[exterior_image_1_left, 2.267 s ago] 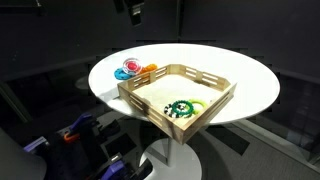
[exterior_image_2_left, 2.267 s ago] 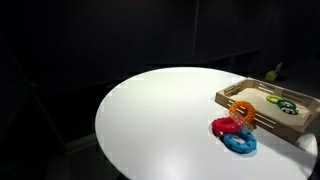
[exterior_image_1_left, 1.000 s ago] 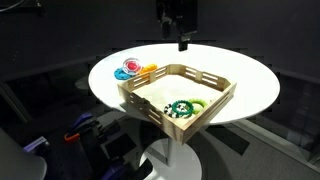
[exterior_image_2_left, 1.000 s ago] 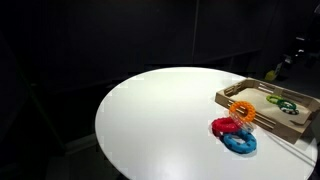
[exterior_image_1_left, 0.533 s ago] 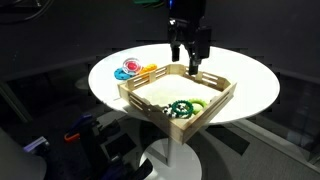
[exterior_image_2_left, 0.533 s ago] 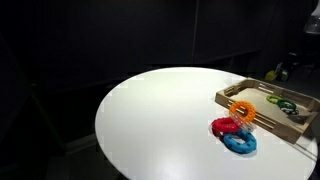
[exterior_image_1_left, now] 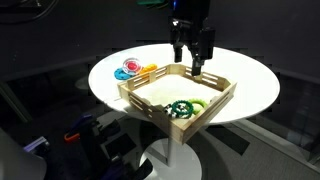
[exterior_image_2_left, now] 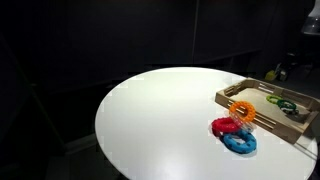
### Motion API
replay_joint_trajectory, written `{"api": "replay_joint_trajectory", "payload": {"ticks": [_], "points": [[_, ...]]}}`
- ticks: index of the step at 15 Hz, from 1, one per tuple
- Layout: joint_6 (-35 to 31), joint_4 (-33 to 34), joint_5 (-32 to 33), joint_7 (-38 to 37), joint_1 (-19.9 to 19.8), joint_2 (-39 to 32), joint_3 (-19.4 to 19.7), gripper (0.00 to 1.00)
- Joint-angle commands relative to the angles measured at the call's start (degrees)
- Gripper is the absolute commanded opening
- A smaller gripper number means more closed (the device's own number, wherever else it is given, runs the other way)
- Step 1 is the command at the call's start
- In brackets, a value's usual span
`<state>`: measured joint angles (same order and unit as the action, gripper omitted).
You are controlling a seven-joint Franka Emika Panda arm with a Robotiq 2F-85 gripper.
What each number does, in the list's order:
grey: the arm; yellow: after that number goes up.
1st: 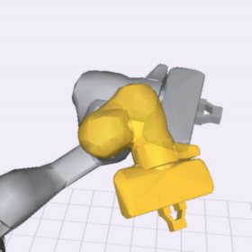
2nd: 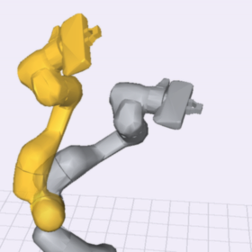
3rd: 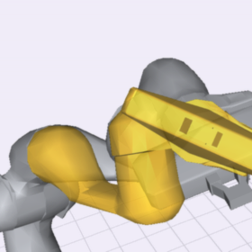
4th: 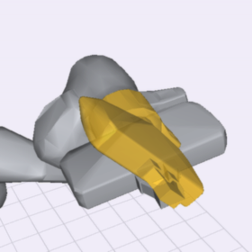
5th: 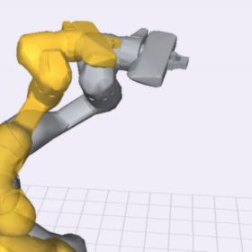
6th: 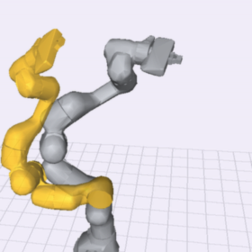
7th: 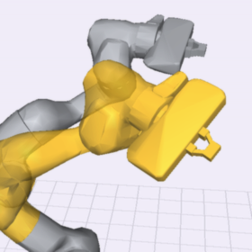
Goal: Remove the dark green ring from the box
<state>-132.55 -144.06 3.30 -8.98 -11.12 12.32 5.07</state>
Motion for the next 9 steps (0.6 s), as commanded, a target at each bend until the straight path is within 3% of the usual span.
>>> {"api": "replay_joint_trajectory", "payload": {"ticks": [1,9], "points": [[0.41,-0.14,0.96,-1.28,0.64,-1.37,0.14,1.0],[-4.07,-1.27,-0.4,-0.26,1.65,-6.16,0.66,1.0]]}}
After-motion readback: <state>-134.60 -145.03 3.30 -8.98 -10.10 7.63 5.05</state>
